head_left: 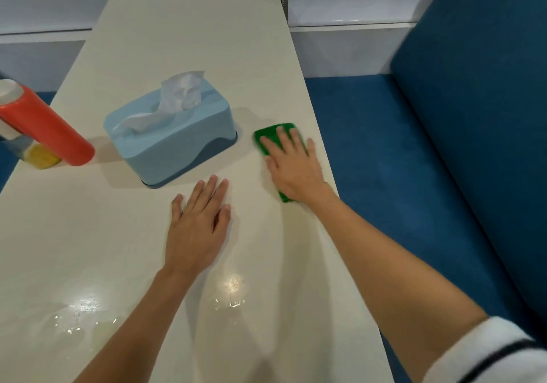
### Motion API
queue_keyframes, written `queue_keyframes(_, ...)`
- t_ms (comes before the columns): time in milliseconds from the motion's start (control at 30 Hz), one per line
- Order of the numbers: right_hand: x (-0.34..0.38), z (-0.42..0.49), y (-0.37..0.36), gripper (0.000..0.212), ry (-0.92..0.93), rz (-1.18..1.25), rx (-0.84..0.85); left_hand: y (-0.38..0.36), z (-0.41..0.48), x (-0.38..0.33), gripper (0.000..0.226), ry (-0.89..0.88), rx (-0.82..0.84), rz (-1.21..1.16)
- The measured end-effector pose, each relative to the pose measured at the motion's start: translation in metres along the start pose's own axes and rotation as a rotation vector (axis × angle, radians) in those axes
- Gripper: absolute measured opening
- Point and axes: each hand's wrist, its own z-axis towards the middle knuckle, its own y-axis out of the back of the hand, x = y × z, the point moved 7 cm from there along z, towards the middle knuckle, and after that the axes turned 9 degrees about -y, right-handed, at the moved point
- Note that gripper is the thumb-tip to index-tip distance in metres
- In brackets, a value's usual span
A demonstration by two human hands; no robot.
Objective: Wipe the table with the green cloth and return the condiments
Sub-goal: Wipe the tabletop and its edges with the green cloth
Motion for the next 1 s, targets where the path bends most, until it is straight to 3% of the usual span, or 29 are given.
queue_keyframes(67,-0.028,0.001,0.003,0.052,-0.159,-0.01,-0.033,0.0,0.001,0.0,0.057,0.0,0.001,0.002)
queue_keyframes(133,-0.027,-0.01,0.003,0.052,-0.184,-0.03,-0.049,0.0,0.001,0.0,0.057,-0.001,0.002,0.004)
queue_keyframes(367,0.011,-0.104,-0.005,0.054,0.36,-0.056,0.126,0.002,0.002,-0.001,0.057,-0.007,-0.002,0.01)
queue_keyframes(467,-0.008,-0.104,0.001,0.051,0.456,-0.075,0.164,0.002,0.001,-0.002,0.057,-0.015,-0.002,0.016)
queue_keyframes(567,-0.03,-0.061,0.007,0.052,0.304,-0.063,0.096,0.001,0.001,-0.002,0.056,-0.01,-0.001,0.014)
queue_keyframes(733,-0.045,-0.002,-0.001,0.055,-0.164,-0.036,0.066,0.0,0.002,-0.001,0.055,-0.012,0.001,0.027)
queue_keyframes(800,-0.031,-0.009,-0.003,0.056,-0.208,-0.055,0.037,0.0,0.002,-0.001,0.055,-0.012,0.003,0.019)
queue_keyframes(1000,0.012,-0.112,0.001,0.055,0.302,0.027,0.118,0.001,0.001,-0.001,0.057,-0.018,0.004,0.019)
